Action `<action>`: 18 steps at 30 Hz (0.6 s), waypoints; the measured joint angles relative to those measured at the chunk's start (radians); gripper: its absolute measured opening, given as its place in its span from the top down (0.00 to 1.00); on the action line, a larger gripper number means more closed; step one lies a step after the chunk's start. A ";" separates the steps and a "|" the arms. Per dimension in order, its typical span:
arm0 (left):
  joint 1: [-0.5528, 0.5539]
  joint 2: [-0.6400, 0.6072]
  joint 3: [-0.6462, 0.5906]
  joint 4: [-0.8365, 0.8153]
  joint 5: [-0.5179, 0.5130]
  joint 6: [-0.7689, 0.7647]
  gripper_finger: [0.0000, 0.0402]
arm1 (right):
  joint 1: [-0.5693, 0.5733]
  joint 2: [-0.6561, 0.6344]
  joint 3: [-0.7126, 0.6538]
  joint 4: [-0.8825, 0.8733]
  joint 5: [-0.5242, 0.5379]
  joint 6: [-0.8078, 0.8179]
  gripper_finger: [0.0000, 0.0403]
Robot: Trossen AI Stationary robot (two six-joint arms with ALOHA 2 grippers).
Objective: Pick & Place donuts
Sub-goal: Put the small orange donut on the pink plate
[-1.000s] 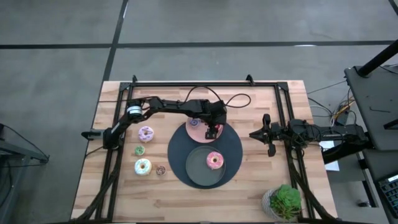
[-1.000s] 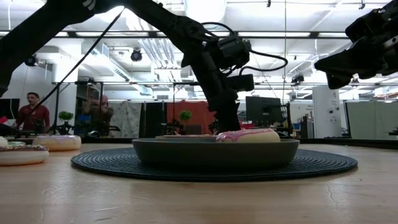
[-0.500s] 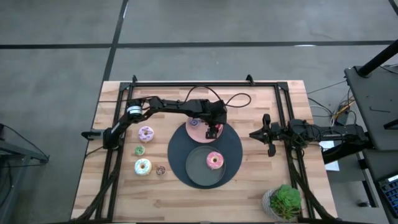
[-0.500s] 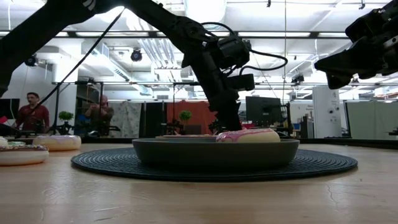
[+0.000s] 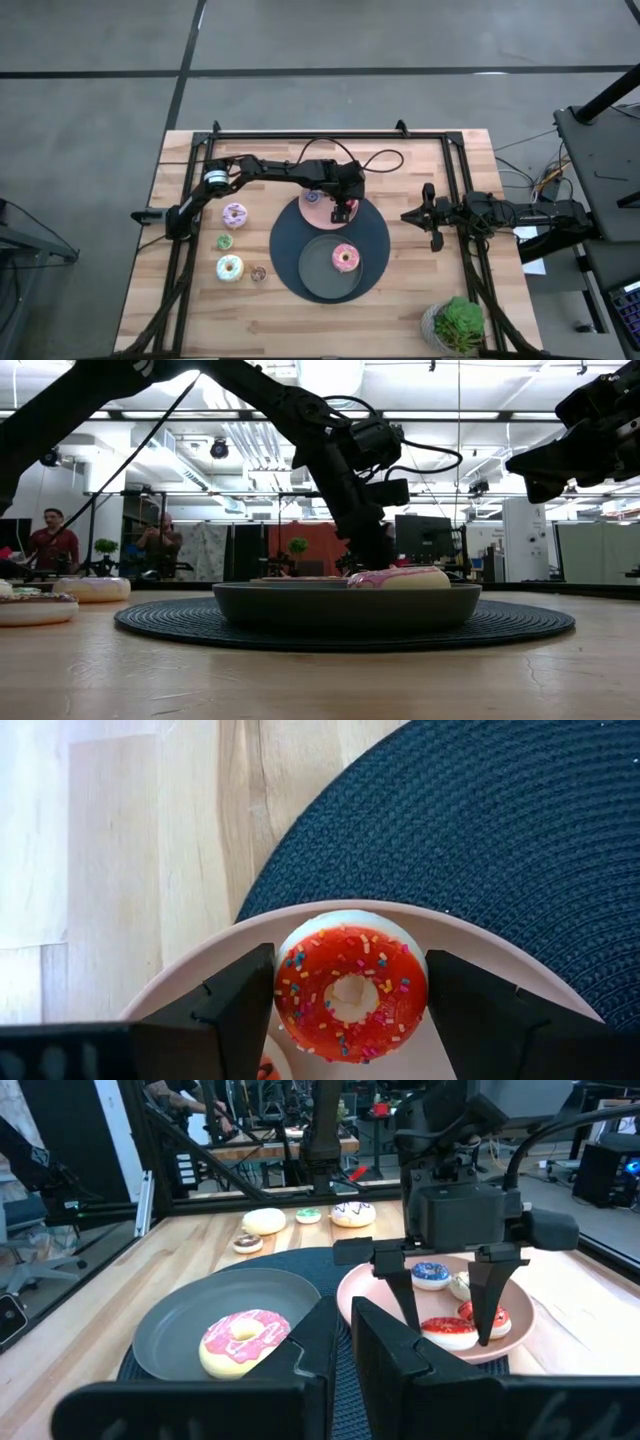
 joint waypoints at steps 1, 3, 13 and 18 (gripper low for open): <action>0.000 0.000 0.000 0.000 0.000 -0.001 0.44 | 0.000 0.000 0.000 0.000 0.000 0.000 0.93; 0.000 0.000 0.000 -0.001 -0.001 -0.001 0.44 | 0.000 0.000 0.000 0.000 0.000 0.000 0.93; 0.000 0.000 0.000 -0.006 -0.002 -0.014 0.44 | 0.000 0.000 0.000 0.000 0.000 0.000 0.93; 0.000 0.000 0.000 -0.018 -0.002 -0.014 0.44 | 0.000 0.000 0.000 0.000 0.000 0.000 0.93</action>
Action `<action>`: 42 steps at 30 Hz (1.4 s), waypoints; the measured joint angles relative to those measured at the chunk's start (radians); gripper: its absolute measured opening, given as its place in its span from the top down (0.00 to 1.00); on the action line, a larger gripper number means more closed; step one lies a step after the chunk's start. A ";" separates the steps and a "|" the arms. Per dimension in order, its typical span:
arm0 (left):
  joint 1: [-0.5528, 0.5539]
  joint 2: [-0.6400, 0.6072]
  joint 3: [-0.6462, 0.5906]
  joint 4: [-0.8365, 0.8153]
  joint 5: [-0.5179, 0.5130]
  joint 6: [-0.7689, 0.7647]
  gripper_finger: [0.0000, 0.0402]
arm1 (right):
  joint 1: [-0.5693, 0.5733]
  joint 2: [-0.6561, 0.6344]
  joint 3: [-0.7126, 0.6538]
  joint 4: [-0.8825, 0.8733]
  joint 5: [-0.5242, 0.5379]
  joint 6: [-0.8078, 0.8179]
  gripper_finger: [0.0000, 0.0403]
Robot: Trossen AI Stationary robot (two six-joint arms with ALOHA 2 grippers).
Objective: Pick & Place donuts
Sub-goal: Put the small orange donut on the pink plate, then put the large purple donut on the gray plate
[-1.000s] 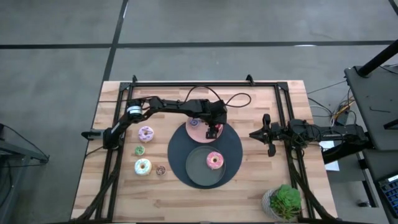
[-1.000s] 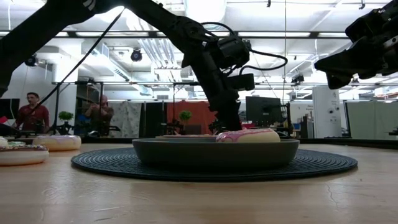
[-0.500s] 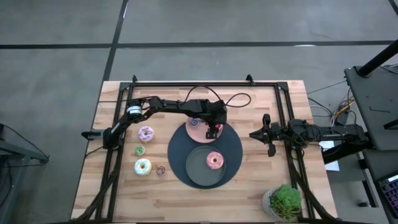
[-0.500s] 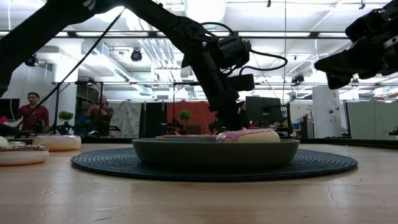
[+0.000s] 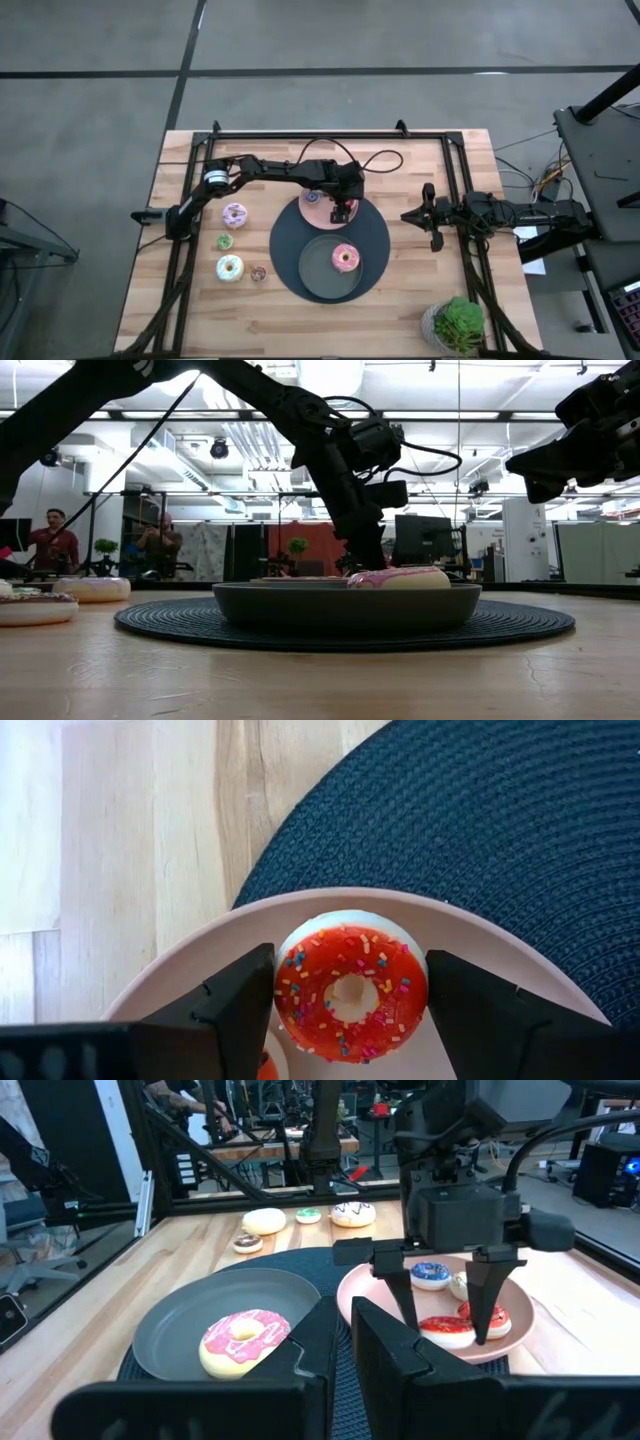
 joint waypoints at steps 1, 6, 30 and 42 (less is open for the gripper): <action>0.000 0.000 0.000 -0.002 0.000 0.000 0.44 | 0.000 0.000 0.000 0.000 0.000 0.000 0.93; 0.000 -0.001 0.000 -0.002 -0.022 -0.001 0.37 | 0.000 0.000 0.000 0.000 0.000 0.000 0.93; -0.002 -0.008 0.130 -0.225 -0.040 -0.001 0.31 | 0.000 0.000 0.000 0.000 0.000 0.000 0.93; -0.025 -0.086 0.209 -0.318 -0.037 -0.030 0.31 | 0.000 0.000 0.000 0.000 0.000 0.000 0.93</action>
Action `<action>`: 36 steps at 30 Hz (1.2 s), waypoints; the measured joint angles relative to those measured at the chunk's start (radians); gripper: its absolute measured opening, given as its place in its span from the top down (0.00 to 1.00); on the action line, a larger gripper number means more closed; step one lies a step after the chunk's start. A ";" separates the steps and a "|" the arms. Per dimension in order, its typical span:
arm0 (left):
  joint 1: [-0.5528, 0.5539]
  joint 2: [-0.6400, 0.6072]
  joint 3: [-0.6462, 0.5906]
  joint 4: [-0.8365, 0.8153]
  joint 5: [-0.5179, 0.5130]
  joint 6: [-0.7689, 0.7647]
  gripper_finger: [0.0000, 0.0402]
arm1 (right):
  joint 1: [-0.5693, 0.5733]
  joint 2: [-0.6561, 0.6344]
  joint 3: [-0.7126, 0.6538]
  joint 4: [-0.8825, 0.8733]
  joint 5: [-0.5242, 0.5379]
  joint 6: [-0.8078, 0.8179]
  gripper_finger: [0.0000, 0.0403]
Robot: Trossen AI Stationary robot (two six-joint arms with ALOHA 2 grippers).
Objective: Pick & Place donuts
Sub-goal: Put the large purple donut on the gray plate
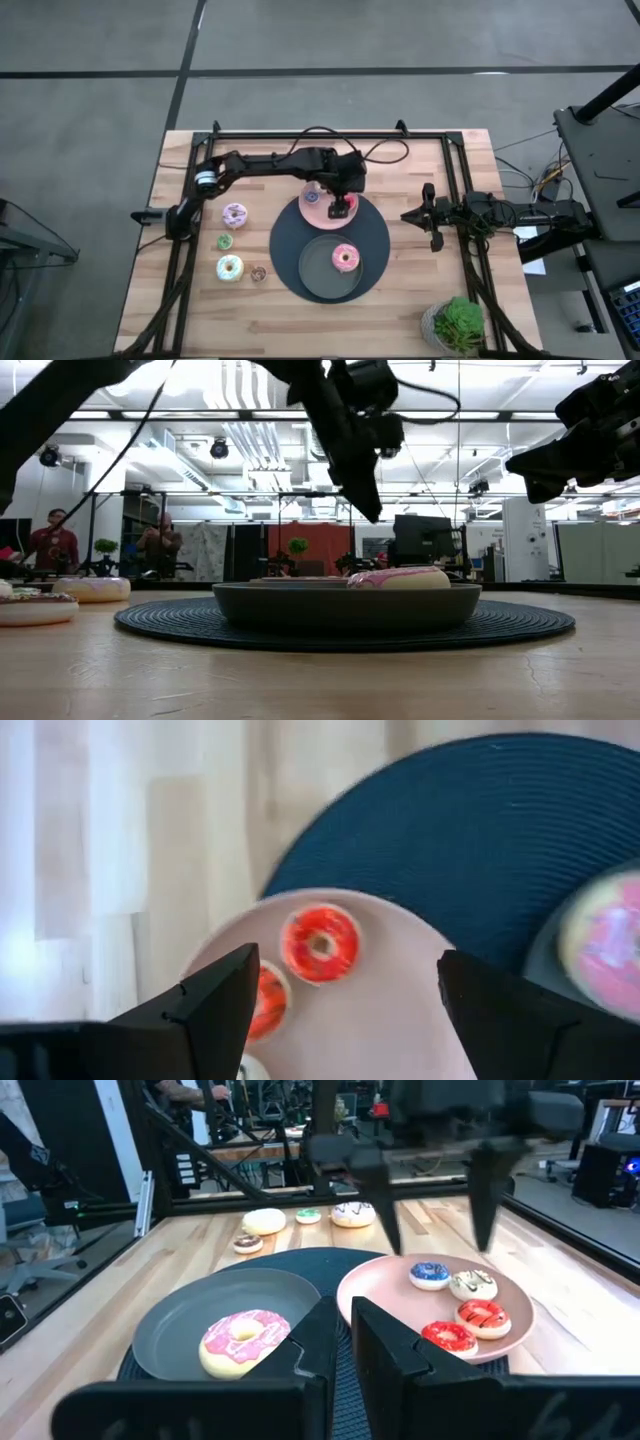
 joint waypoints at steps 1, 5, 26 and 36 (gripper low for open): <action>-0.003 -0.007 -0.008 -0.003 0.001 0.000 0.31 | 0.000 0.000 0.000 -0.001 0.000 0.000 0.93; -0.004 -0.068 -0.083 0.009 -0.002 -0.002 0.31 | 0.000 0.001 0.000 0.001 0.000 0.000 0.93; -0.011 -0.566 -0.832 0.155 -0.031 -0.048 0.31 | 0.000 0.013 0.000 -0.001 0.000 0.000 0.93; -0.007 -0.765 -0.994 0.048 -0.101 -0.066 0.31 | 0.000 0.014 0.000 0.001 0.000 0.000 0.93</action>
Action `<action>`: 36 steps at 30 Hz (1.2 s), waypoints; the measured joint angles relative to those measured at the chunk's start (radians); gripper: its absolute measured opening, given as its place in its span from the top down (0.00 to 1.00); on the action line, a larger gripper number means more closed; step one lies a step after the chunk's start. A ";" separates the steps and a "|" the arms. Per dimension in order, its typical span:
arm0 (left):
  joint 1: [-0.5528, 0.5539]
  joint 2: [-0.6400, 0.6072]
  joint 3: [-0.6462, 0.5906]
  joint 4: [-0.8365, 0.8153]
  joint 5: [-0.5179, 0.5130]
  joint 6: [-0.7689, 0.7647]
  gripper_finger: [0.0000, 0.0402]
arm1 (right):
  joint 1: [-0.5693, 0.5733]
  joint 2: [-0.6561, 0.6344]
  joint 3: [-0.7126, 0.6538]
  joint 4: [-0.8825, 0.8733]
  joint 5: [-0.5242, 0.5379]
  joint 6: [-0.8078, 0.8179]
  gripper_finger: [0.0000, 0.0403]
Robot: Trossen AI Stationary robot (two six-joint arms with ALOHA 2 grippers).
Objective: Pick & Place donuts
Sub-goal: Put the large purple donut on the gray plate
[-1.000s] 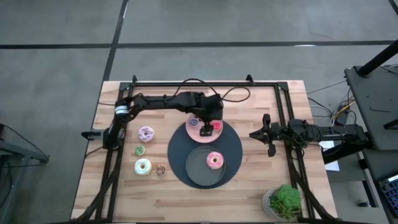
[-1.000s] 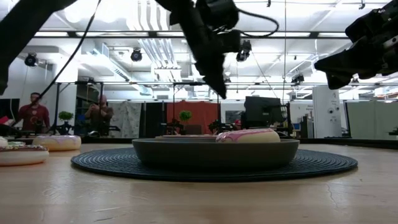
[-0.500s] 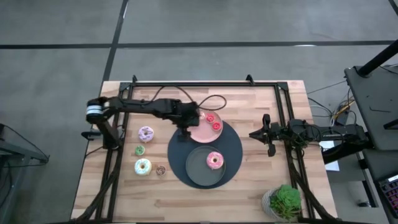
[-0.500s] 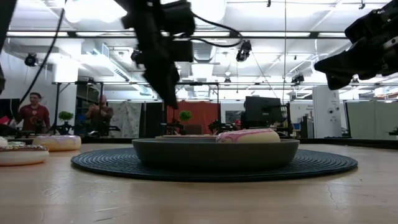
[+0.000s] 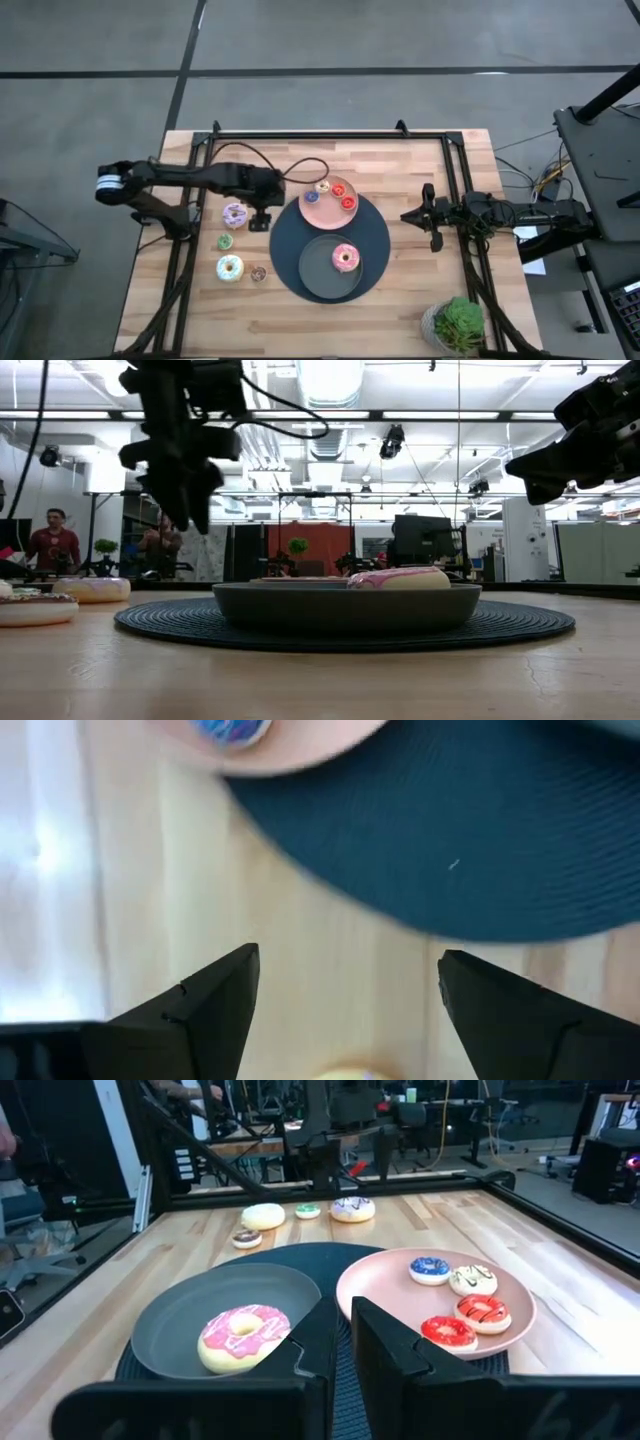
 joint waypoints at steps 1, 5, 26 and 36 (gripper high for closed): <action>0.003 -0.012 -0.008 -0.015 -0.012 -0.007 0.31 | 0.000 0.000 0.000 -0.001 0.000 0.000 0.93; 0.027 -0.052 -0.053 -0.050 -0.018 -0.045 0.31 | 0.000 0.001 0.000 -0.001 0.000 0.000 0.93; 0.165 -0.120 -0.115 -0.245 0.017 -0.397 0.31 | 0.000 0.000 0.000 -0.001 0.000 0.000 0.93; 0.170 -0.119 -0.115 -0.257 0.109 -0.923 0.31 | 0.000 0.000 0.000 -0.001 0.000 0.000 0.93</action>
